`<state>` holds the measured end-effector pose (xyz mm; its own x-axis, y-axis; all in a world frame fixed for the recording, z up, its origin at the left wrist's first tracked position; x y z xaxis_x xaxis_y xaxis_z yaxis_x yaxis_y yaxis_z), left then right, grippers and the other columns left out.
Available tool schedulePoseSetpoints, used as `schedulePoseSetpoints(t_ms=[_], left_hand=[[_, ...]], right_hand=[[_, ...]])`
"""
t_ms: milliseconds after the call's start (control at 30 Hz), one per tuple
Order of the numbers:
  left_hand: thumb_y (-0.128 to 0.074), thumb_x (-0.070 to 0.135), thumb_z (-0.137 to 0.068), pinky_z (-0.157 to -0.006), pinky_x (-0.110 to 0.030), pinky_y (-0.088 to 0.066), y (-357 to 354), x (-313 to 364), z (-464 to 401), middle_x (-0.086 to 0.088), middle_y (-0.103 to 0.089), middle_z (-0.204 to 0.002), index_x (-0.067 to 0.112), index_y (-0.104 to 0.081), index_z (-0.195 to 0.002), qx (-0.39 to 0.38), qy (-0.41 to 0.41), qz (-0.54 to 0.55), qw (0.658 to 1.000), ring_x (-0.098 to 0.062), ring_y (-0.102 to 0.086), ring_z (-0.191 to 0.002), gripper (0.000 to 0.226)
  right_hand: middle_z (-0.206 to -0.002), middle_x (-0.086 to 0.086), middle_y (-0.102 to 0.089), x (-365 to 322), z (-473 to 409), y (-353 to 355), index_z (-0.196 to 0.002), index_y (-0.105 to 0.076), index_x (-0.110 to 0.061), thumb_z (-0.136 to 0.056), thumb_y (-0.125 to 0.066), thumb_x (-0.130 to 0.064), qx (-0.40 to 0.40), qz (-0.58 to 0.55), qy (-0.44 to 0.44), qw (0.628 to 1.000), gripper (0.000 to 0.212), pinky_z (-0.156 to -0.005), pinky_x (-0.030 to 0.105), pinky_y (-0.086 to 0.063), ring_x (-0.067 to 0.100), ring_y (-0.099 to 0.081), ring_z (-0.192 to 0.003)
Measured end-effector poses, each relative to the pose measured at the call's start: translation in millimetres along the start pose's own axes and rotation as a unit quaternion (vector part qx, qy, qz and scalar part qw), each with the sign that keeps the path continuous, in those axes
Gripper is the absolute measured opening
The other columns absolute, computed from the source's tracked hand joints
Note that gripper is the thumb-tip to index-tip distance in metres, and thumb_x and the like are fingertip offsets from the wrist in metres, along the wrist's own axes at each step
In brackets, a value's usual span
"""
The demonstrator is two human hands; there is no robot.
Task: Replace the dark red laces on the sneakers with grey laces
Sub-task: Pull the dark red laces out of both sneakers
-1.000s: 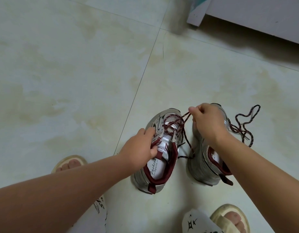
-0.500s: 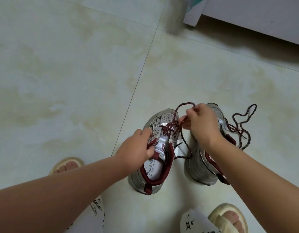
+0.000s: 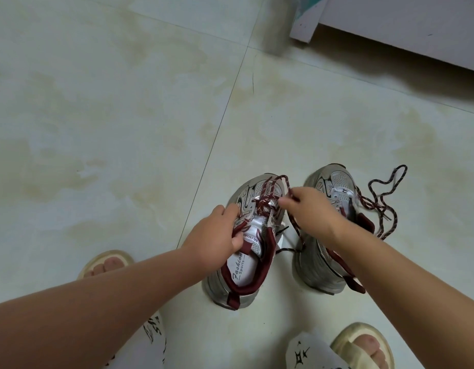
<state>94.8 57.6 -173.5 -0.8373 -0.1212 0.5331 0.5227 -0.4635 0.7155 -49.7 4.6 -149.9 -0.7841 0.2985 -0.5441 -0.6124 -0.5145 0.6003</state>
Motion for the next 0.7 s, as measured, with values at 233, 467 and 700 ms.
schedulePoseSetpoints(t_ms=[233,467,700], left_hand=[[-0.047,0.029,-0.091,-0.078,-0.033,-0.043,-0.1,0.3,0.2,-0.007,-0.046,-0.118,0.017,-0.039,-0.125,0.001,-0.002,-0.005,1.000,-0.027,-0.055,-0.096,0.037],[-0.048,0.029,-0.091,-0.077,-0.033,-0.043,0.1,0.8,0.0,-0.006,-0.047,-0.118,0.018,-0.039,-0.125,0.003,-0.002,-0.004,1.000,-0.027,-0.055,-0.095,0.037],[-0.048,0.029,-0.091,-0.077,-0.033,-0.042,-0.1,0.9,0.1,-0.006,-0.047,-0.117,0.018,-0.039,-0.125,0.004,-0.003,-0.005,1.000,-0.027,-0.055,-0.095,0.037]], right_hand=[[-0.064,0.005,-0.051,4.8,3.3,63.0,-0.075,-0.044,-0.011,-0.100,-0.034,-0.015,0.174,-0.427,-0.020,0.887,0.028,-0.059,0.030,-0.045,0.016,-0.048,-0.050],[-0.085,0.002,-0.056,-3.9,4.6,7.6,-0.097,-0.051,-0.012,-0.091,-0.054,-0.037,0.053,0.142,0.022,0.988,0.026,-0.070,0.032,-0.040,0.023,-0.053,-0.082],[-0.098,0.011,-0.056,-26.7,-0.6,-7.2,-0.103,-0.058,-0.008,-0.088,-0.057,-0.029,0.108,0.251,0.126,0.954,0.026,-0.079,0.039,-0.044,0.031,-0.052,-0.095]])
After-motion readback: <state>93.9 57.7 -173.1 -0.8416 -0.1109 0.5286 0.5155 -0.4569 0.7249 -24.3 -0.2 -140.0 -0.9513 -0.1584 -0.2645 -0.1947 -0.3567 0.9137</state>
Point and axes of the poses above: each hand's wrist, its own z-axis away from the middle knuckle, its own y-axis out of the back of the hand, x = y × z, the point moved 9 cm from there along -z, towards the middle knuckle
